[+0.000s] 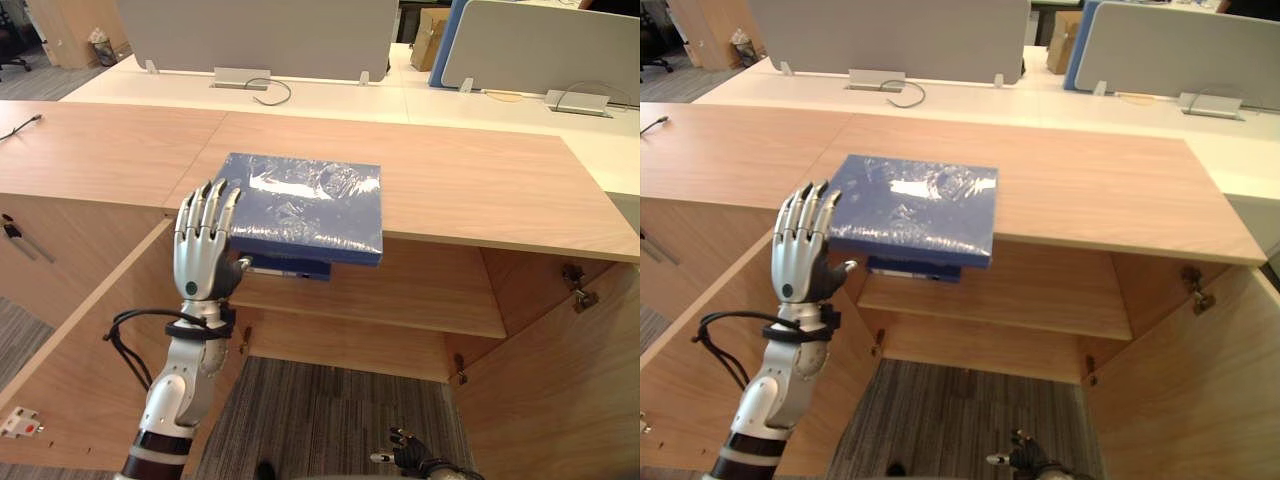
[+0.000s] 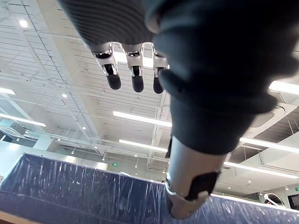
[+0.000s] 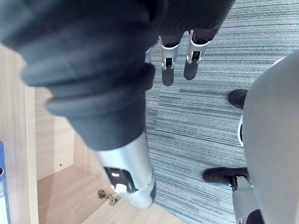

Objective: Walk over to the cabinet, pick up the folder, carry it to the office cabinet, place the folder inside the office cabinet, then close the office cabinet door

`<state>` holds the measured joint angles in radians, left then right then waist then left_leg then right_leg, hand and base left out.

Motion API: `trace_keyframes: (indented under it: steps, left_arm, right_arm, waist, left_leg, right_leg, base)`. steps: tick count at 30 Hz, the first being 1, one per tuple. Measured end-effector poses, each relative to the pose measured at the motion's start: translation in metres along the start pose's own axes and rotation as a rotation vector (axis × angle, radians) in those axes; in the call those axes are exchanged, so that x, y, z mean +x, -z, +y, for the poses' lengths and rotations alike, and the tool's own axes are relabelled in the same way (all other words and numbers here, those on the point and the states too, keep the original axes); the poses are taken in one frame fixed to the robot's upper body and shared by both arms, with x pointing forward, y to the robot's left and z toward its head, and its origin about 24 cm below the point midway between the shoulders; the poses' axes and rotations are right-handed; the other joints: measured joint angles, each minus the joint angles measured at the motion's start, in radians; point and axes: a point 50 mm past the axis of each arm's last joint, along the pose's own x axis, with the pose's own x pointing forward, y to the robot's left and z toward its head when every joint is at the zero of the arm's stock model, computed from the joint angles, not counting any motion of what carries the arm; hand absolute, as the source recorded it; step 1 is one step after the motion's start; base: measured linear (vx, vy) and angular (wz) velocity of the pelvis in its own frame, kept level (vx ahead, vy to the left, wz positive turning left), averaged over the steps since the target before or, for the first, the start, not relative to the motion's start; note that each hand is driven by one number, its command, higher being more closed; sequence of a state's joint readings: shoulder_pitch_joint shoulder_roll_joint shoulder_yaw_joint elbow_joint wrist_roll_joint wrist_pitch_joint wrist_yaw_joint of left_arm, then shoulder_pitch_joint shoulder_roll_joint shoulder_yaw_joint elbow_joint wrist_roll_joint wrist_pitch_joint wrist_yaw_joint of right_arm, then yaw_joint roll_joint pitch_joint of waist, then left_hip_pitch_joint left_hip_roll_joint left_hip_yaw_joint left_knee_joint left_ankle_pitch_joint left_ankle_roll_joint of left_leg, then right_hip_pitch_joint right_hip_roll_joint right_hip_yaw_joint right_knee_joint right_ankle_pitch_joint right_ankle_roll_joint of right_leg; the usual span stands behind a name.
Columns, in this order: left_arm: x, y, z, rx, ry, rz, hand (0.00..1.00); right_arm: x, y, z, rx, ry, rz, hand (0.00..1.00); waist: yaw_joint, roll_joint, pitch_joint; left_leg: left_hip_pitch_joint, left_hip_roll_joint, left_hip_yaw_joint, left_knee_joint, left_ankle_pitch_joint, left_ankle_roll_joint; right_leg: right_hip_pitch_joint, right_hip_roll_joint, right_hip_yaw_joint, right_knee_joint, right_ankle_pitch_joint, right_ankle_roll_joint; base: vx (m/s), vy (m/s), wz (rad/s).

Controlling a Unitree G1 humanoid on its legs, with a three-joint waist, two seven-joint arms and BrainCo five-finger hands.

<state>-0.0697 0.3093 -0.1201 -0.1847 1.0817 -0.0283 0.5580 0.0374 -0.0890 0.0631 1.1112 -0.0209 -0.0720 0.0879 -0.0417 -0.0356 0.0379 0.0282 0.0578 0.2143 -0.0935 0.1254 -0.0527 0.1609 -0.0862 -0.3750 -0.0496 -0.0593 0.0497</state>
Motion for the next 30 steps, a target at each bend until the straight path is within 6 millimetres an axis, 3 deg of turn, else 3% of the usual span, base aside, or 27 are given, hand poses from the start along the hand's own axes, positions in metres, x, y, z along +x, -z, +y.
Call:
trace_keyframes:
  steps: [12, 17, 30]
  left_arm:
    - [-0.007, -0.005, -0.016, -0.005, 0.095, -0.035, 0.0]
    - [0.006, -0.002, -0.02, 0.023, 0.091, -0.067, 0.0]
    - [0.015, 0.005, -0.022, 0.114, 0.083, -0.054, 0.0]
  right_arm:
    - [0.0, -0.003, -0.002, -0.003, 0.007, -0.015, 0.0]
    - [0.0, -0.005, -0.004, -0.007, 0.01, -0.021, 0.0]
    - [0.0, -0.008, -0.007, -0.012, 0.02, -0.034, 0.0]
  waist:
    - [-0.006, 0.0, 0.003]
    - [-0.015, 0.004, 0.008]
    - [-0.038, 0.007, 0.014]
  left_leg:
    - [0.003, 0.0, 0.004, 0.0, -0.015, -0.007]
    - [0.003, -0.001, 0.014, 0.0, -0.015, -0.007]
    - [0.008, 0.001, 0.026, 0.0, -0.015, -0.007]
  right_leg:
    - [-0.001, -0.001, 0.011, -0.006, 0.0, 0.0]
    - [-0.002, 0.0, 0.02, -0.011, 0.0, 0.0]
    - [-0.005, -0.002, 0.026, -0.006, 0.001, 0.0]
  base:
    - [0.0, 0.011, -0.02]
    - [0.01, 0.003, -0.05]
    - [-0.01, 0.008, -0.02]
